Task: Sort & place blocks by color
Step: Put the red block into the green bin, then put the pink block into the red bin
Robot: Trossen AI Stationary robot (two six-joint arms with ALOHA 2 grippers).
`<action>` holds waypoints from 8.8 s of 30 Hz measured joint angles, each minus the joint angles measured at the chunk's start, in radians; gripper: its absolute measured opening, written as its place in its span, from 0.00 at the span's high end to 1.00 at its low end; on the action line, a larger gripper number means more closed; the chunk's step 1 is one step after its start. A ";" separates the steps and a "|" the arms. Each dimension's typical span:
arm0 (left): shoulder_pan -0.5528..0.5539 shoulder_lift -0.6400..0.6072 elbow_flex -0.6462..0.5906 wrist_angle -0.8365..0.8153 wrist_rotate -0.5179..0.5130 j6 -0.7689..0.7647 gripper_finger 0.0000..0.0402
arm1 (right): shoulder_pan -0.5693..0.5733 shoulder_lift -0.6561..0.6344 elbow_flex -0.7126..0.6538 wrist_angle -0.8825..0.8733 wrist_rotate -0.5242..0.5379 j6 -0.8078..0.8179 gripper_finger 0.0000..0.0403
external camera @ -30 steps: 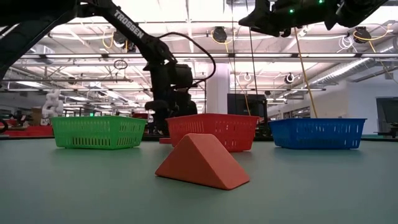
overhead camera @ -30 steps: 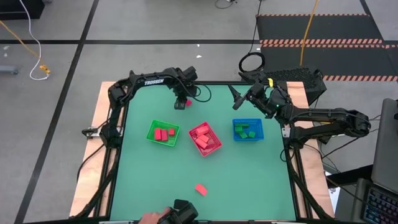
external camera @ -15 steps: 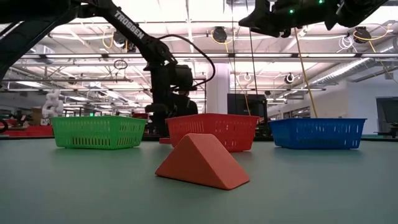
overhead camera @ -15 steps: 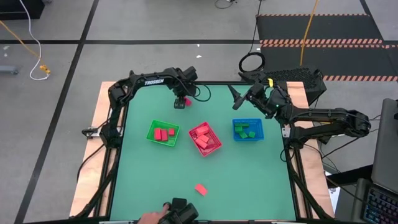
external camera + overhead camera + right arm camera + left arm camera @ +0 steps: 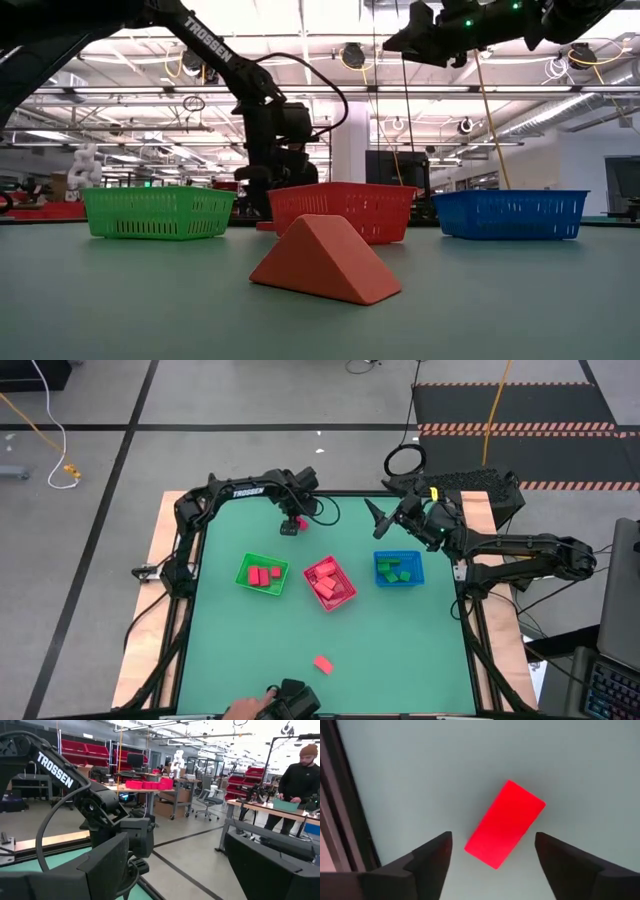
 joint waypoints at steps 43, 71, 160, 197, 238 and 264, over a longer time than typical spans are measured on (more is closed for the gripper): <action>-0.031 0.053 0.012 -0.050 0.022 -0.046 0.48 | 0.000 -0.002 0.000 -0.034 0.000 0.002 0.21; -0.038 -0.007 0.013 -0.105 -0.134 -0.179 0.69 | 0.000 -0.002 0.000 0.004 0.000 -0.035 0.21; -0.304 -1.003 -0.953 0.909 -0.164 -0.837 0.23 | 0.483 0.385 0.323 -0.433 -0.046 0.286 0.21; -0.511 -1.253 -0.951 0.431 -0.175 -1.035 0.23 | 0.831 0.938 0.797 -0.865 0.000 0.871 0.31; -0.656 -1.253 -1.017 0.433 -0.213 -1.125 0.23 | 0.903 1.011 0.797 -1.118 -0.092 1.061 0.39; -0.662 -1.253 -1.018 0.430 -0.228 -1.136 0.23 | 0.890 0.966 0.795 -1.190 -0.051 0.976 0.83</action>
